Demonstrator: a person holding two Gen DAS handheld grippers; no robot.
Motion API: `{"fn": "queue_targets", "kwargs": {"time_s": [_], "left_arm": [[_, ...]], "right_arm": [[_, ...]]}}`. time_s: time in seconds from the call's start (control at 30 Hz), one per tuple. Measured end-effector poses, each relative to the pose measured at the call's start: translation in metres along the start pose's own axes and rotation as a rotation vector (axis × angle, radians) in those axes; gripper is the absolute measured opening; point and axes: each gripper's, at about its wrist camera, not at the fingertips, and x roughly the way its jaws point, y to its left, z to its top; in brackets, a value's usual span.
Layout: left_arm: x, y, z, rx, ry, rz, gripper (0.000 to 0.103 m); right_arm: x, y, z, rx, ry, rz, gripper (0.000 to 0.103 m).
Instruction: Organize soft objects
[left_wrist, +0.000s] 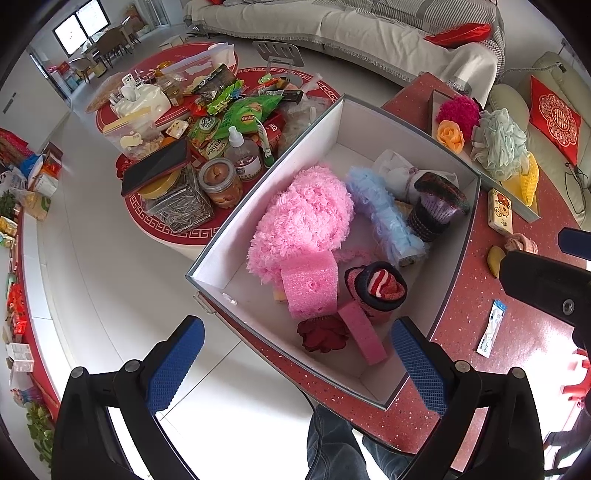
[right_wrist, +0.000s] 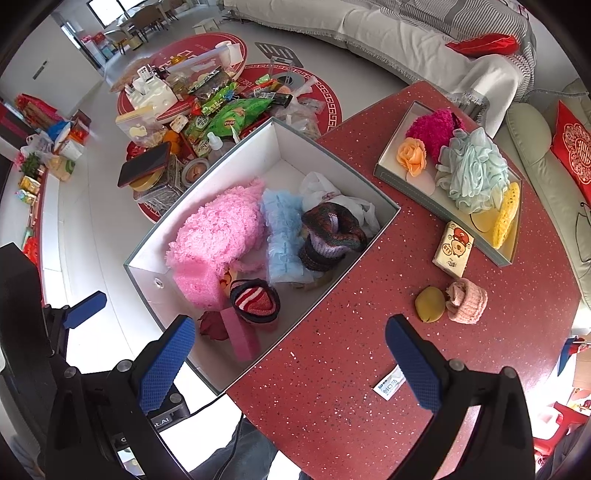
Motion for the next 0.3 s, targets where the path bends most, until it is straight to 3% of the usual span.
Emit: {"fn": "queue_targets", "kwargs": {"time_s": [0.3], "left_arm": [[0.0013,0.0038,-0.0008,-0.014,-0.013,-0.011,0.102]], "right_arm": [[0.0016,0.0,-0.001,0.0,0.003,0.002,0.103]]}}
